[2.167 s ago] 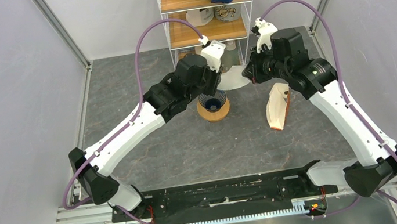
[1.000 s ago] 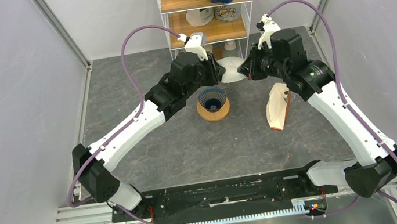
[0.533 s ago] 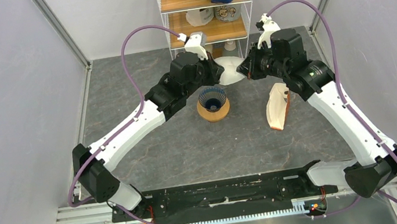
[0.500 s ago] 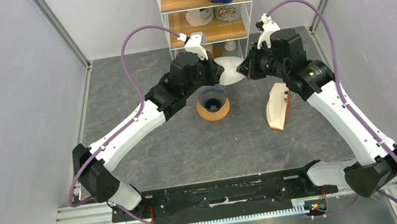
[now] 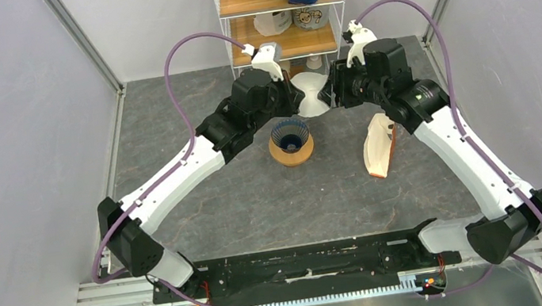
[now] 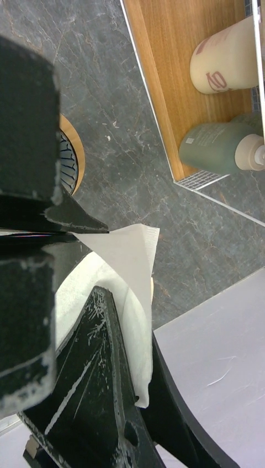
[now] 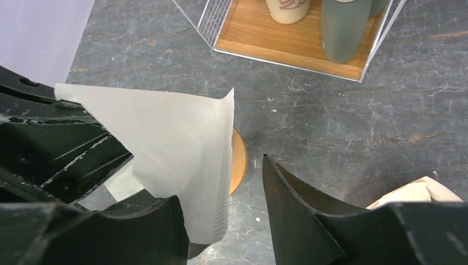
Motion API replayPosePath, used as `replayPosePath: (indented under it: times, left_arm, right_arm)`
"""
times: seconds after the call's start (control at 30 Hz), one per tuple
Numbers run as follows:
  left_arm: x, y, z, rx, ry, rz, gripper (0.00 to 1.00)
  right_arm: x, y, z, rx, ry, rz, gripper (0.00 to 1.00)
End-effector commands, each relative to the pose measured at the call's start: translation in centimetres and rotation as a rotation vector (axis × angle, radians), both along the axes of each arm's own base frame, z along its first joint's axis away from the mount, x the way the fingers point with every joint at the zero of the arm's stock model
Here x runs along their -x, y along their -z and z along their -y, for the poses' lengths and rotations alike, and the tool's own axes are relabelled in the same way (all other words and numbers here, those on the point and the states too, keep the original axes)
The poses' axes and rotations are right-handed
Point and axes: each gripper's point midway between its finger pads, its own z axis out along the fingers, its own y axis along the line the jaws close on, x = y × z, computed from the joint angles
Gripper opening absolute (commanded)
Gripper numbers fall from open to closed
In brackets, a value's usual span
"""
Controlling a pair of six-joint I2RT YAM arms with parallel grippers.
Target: Place the coffee filter in the dripper
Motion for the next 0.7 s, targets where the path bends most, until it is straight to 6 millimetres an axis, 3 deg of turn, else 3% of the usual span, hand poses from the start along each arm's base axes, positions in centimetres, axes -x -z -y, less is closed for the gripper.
replayPosePath:
  times: [0.0, 0.2, 0.67]
  left_arm:
    - [-0.2, -2.0, 0.4, 0.027, 0.004, 0.027, 0.02]
    - [0.0, -1.0, 0.9, 0.0, 0.019, 0.003, 0.02]
    - [0.1, -0.7, 1.3, -0.008, 0.029, -0.015, 0.02]
  right_arm:
    - [-0.6, -1.7, 0.1, 0.037, -0.019, 0.053, 0.56]
    - [-0.5, -1.7, -0.1, 0.061, -0.045, 0.067, 0.58]
    - [-0.7, -1.0, -0.2, 0.112, -0.068, 0.091, 0.52]
